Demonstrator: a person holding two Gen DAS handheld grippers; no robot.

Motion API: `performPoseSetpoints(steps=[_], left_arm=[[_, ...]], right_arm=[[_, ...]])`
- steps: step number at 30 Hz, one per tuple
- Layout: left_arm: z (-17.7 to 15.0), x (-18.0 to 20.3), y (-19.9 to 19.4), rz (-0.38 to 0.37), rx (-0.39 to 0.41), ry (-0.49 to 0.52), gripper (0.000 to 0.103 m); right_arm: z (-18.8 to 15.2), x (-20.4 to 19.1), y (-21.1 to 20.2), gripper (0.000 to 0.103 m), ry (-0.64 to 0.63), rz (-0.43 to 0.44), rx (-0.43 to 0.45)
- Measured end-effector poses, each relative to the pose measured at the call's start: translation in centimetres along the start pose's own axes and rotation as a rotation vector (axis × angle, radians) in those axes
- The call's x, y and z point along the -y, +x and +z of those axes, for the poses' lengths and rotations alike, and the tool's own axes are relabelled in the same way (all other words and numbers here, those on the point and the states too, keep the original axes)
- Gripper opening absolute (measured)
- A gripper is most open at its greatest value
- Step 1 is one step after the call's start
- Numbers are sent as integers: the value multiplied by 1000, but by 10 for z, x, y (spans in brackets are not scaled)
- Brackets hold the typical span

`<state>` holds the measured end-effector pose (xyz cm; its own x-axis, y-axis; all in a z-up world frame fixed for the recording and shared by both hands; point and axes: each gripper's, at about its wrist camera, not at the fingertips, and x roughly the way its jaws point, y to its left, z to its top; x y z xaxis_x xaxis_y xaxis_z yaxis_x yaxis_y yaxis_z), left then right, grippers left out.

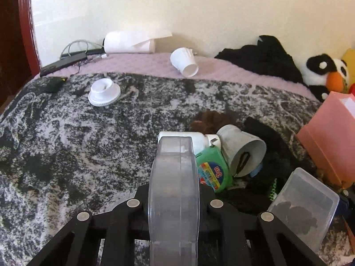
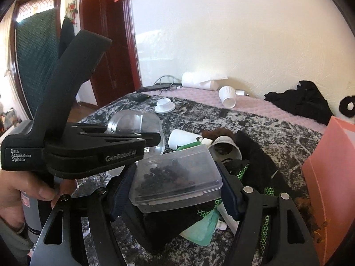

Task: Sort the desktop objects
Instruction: 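Lower the flower organizer and bead box into the pink box and open both grippers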

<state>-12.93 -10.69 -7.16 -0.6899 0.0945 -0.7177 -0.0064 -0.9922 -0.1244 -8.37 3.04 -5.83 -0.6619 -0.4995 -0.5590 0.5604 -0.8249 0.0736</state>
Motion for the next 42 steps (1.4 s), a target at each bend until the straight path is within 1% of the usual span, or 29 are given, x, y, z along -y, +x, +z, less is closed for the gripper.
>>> performPoseSetpoints(steps=[7,11,17,21,23,27,32,37,42], left_arm=[[3,8,-22,9,36,16,16],[5,19,-36,3,58,33,16],[5,51,-59,-22,94,79,16],[5,78,-72,-51,111,110,16],[7,96,-77,-73,122,133,16],[12,145,-89,-123,152,205,16],[15,217,-98,-231,167,288,16],[11,281,-97,-311,157,353,16],[3,326,-88,-363,130,396,16]], right_arm=[[5,7,-30,73,6,-46,23],[7,12,-50,73,12,-74,38],[10,21,-80,73,22,-118,61],[8,30,-108,73,31,-156,82],[5,36,-123,73,36,-175,93],[0,52,-153,73,34,-242,108],[-12,86,-188,73,76,-316,123],[-31,126,-224,73,141,-405,137],[-54,164,-255,73,207,-489,128]])
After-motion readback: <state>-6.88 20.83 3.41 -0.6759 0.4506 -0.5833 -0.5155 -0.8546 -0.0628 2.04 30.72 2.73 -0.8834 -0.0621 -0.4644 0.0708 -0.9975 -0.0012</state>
